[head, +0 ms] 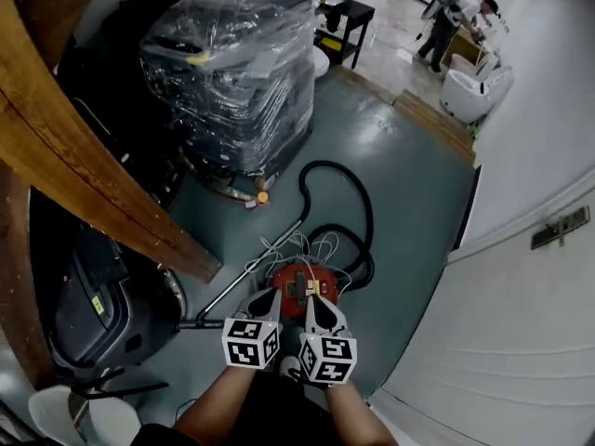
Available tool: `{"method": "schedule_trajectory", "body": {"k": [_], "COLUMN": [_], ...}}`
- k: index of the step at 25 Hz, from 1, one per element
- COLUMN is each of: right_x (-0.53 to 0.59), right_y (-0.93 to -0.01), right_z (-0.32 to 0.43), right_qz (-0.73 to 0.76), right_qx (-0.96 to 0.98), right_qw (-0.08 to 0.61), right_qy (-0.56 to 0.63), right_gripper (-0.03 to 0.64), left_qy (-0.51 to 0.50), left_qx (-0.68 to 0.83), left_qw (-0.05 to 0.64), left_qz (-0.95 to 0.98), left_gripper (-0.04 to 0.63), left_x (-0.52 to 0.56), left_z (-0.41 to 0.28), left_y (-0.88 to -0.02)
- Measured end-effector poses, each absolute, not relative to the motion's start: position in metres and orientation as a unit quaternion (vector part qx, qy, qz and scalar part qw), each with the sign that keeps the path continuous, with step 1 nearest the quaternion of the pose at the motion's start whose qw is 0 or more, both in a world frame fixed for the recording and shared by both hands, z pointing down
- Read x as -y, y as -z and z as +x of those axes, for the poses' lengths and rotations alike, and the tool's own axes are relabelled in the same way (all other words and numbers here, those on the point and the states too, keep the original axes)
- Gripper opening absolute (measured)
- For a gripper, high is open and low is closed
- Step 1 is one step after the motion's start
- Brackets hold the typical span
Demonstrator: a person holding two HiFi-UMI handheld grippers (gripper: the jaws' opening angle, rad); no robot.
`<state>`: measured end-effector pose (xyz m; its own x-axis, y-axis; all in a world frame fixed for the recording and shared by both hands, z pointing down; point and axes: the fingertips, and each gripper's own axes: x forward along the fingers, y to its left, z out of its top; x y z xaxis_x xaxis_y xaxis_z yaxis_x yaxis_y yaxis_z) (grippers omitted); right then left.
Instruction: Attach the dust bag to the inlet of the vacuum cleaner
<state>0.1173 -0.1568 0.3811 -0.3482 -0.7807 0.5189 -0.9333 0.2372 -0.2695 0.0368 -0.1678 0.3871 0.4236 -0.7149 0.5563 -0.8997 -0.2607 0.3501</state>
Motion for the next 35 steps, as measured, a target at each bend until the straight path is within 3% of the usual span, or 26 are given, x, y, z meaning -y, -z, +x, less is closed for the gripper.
{"method": "schedule_trajectory", "body": {"k": [3,12,35], "right_x": [0.185,0.185,0.181], "right_y": [-0.308,-0.151,-0.109], "right_z": [0.126,0.139,0.113], "right_qz": [0.559,0.581,0.59], "right_qx": [0.792,0.803,0.801], "right_qw": [0.102,0.043,0.015], "right_qy": [-0.225,-0.125,-0.096], "right_gripper": [-0.002,-0.002,-0.002], "left_qy": [-0.123,-0.076,-0.06], "left_qx": [0.519,0.518,0.49], "left_qw": [0.275,0.226,0.183], "left_qz": [0.8,0.822,0.85], "left_gripper": [-0.003,-0.003,-0.002], "left_x": [0.2,0.19,0.184], "left_z": [0.048,0.057,0.042], "left_y": [-0.314,-0.176,-0.135]}}
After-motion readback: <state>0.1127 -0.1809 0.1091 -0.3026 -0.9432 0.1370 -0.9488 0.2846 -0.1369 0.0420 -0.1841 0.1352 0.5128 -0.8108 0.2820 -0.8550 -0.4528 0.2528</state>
